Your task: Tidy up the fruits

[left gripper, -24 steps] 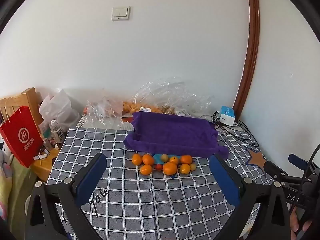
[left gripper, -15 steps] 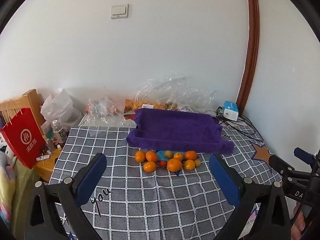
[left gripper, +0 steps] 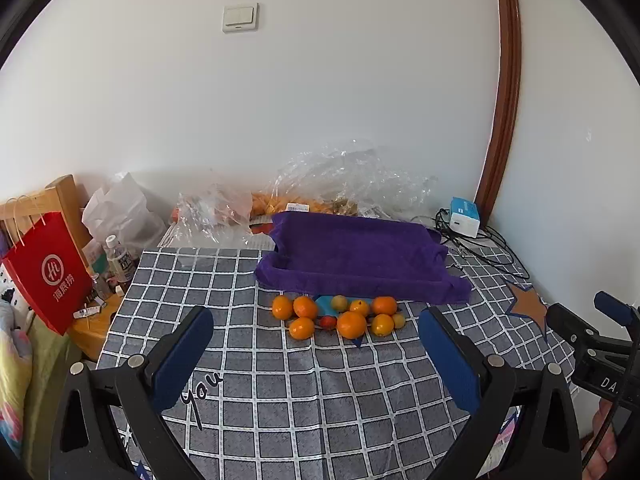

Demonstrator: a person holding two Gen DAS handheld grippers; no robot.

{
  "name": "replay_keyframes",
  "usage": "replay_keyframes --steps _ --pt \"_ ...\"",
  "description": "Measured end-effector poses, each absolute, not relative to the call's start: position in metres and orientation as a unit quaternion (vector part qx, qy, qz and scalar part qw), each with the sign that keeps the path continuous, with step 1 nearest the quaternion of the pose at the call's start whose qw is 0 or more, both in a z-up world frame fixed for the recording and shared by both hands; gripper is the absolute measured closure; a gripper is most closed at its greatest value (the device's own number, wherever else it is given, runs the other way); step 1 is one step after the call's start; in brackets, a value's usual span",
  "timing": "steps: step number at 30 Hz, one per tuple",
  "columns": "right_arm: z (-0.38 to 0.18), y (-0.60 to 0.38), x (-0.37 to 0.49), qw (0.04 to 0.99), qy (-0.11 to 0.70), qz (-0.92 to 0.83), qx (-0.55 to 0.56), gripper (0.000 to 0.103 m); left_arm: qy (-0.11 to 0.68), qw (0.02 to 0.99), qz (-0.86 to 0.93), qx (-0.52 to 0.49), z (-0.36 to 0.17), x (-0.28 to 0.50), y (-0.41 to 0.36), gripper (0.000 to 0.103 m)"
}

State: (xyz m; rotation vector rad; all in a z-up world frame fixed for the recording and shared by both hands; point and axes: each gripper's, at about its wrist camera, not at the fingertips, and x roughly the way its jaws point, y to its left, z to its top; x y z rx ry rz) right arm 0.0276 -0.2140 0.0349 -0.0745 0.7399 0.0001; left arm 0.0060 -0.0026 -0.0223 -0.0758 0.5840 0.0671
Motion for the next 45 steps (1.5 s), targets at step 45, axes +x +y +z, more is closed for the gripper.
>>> replay_keyframes --steps 45 --pt "0.0363 -0.2145 0.0219 0.933 0.358 0.002 -0.038 0.0 0.294 0.955 0.031 -0.029 -0.0188 0.0062 -0.003 0.0"
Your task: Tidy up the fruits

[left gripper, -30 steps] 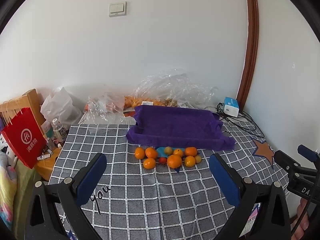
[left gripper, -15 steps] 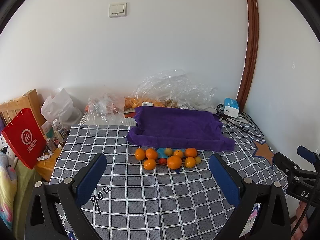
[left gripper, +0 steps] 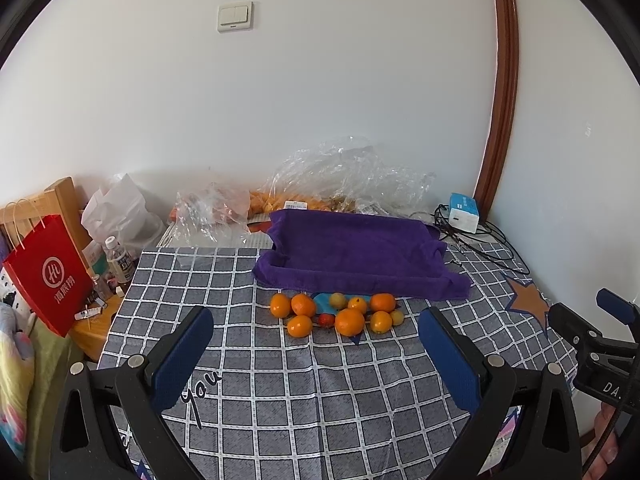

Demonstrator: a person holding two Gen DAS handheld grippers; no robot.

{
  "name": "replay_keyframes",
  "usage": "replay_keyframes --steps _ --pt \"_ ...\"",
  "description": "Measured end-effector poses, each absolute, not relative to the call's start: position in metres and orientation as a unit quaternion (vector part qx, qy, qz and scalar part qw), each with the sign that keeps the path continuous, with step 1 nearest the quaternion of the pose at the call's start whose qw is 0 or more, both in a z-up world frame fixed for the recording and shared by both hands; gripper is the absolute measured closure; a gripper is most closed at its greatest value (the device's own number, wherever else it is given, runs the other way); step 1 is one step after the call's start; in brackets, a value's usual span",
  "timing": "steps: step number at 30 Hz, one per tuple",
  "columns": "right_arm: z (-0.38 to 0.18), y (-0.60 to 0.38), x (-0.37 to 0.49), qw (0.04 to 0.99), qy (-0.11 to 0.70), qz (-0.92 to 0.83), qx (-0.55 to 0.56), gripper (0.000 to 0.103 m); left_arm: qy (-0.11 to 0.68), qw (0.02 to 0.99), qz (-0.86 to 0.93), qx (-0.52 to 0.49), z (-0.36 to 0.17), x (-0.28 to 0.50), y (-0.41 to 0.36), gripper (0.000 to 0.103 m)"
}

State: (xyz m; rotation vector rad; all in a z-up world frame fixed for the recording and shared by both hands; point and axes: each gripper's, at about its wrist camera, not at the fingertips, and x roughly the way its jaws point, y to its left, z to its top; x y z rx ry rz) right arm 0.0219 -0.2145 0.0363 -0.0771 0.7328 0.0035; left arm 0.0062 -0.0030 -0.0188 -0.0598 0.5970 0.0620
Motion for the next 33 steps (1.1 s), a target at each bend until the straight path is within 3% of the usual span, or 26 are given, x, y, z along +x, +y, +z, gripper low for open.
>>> replay_keyframes --steps 33 --pt "0.006 -0.212 0.046 0.932 0.36 0.017 -0.039 0.0 0.301 0.952 0.052 -0.036 -0.039 0.032 0.012 0.0"
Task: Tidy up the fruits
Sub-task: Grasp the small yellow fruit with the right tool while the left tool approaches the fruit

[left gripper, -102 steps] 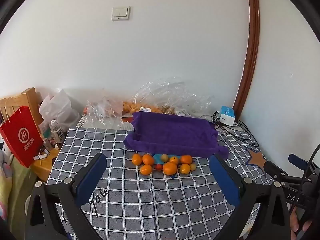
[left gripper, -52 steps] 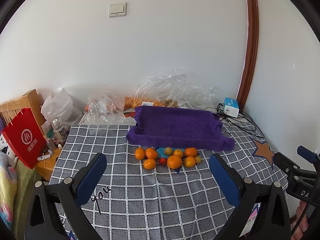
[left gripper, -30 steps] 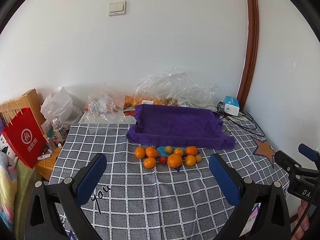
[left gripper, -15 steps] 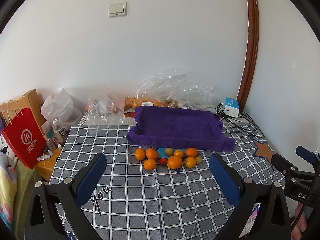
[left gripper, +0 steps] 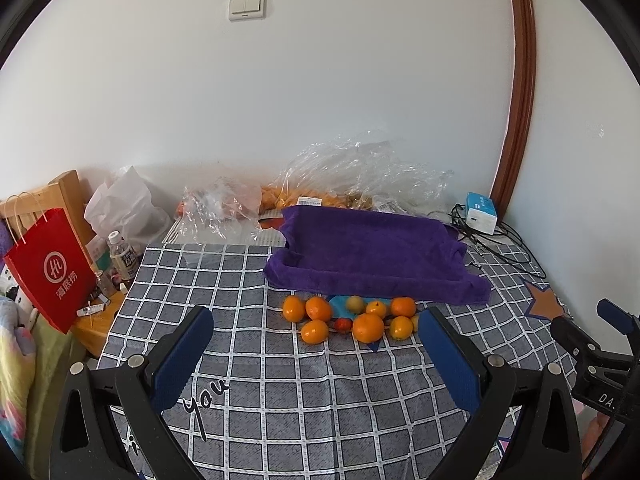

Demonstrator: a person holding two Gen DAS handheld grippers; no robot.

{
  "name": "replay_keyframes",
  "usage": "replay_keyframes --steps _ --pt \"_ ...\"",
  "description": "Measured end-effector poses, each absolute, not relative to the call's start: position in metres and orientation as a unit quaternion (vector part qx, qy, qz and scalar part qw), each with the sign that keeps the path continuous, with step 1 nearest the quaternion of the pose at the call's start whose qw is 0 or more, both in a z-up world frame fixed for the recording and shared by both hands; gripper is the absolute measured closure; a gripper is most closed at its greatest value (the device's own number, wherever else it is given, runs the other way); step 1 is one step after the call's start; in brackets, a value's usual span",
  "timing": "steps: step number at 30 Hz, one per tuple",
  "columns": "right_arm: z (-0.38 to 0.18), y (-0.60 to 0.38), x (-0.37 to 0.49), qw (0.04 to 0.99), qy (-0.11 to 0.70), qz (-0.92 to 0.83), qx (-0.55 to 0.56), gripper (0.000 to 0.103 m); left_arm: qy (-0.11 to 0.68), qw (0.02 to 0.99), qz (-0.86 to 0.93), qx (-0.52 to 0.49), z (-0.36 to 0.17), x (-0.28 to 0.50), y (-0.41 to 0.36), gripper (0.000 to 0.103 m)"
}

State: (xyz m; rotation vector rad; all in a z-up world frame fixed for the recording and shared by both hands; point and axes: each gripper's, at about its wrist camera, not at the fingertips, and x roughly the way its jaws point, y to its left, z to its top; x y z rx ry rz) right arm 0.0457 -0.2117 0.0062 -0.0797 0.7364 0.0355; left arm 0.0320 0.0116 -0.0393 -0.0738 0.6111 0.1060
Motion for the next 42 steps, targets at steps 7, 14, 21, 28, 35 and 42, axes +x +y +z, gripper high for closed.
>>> replay_keyframes --steps 7,14,21,28,35,42 --pt "-0.046 -0.216 0.078 0.923 0.38 0.007 -0.058 0.0 0.326 0.941 0.072 -0.05 -0.081 0.061 0.034 0.0" --pt "-0.116 -0.211 0.118 0.889 0.455 0.051 -0.028 0.016 0.383 0.92 0.073 -0.038 -0.134 0.093 0.051 0.009" --pt "-0.147 -0.199 0.147 0.88 0.465 0.096 -0.004 0.043 0.425 0.899 0.09 -0.055 -0.176 0.112 0.072 0.018" --pt "-0.165 -0.176 0.171 0.867 0.48 0.132 -0.018 0.063 0.451 0.884 0.101 -0.07 -0.201 0.119 0.084 0.019" --pt "-0.175 -0.164 0.188 0.86 0.487 0.15 -0.026 0.064 0.439 0.89 0.106 -0.063 -0.208 0.113 0.079 0.018" --pt "-0.182 -0.149 0.19 0.862 0.478 0.156 -0.062 0.079 0.434 0.893 0.09 -0.084 -0.207 0.112 0.084 0.013"
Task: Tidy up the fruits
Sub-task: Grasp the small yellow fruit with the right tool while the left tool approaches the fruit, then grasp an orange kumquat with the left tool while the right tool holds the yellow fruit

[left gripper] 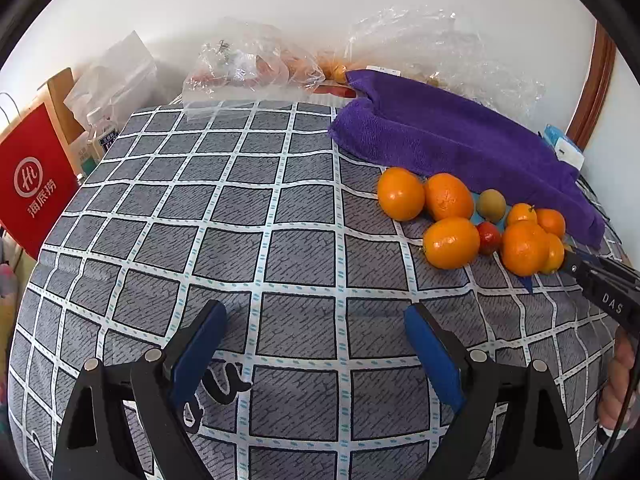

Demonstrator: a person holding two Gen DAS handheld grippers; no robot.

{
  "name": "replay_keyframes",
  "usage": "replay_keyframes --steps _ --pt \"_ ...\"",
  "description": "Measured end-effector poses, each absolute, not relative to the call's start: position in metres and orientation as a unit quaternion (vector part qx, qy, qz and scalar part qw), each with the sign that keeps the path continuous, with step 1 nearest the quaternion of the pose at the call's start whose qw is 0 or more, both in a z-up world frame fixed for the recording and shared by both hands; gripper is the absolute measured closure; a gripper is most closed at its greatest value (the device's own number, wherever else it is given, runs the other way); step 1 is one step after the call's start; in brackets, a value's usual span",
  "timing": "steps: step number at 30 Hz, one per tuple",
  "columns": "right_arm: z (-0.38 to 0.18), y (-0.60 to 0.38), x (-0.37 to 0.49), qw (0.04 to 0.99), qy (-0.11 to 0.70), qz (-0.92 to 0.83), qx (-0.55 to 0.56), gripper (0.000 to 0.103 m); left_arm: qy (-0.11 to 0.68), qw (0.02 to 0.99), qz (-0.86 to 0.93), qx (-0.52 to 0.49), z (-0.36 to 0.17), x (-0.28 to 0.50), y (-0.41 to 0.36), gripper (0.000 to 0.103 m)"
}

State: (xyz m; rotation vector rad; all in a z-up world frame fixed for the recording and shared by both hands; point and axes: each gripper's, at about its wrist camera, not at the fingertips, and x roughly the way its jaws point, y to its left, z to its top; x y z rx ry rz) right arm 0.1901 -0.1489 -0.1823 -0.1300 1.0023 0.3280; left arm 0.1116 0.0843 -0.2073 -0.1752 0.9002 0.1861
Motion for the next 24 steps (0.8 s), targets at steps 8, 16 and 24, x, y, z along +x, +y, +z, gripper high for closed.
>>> replay_keyframes --steps 8,16,24 --pt "-0.168 -0.179 0.175 0.884 0.444 0.118 -0.084 0.079 0.435 0.896 0.053 -0.074 -0.198 0.123 0.069 0.015" --pt "-0.177 -0.211 0.17 0.881 0.458 0.1 -0.063 0.079 0.434 0.894 0.023 -0.114 -0.196 0.16 0.045 0.016" --pt "-0.181 -0.214 0.173 0.877 0.466 0.107 -0.05 0.079 0.419 0.896 0.019 -0.143 -0.202 0.158 0.044 0.054"
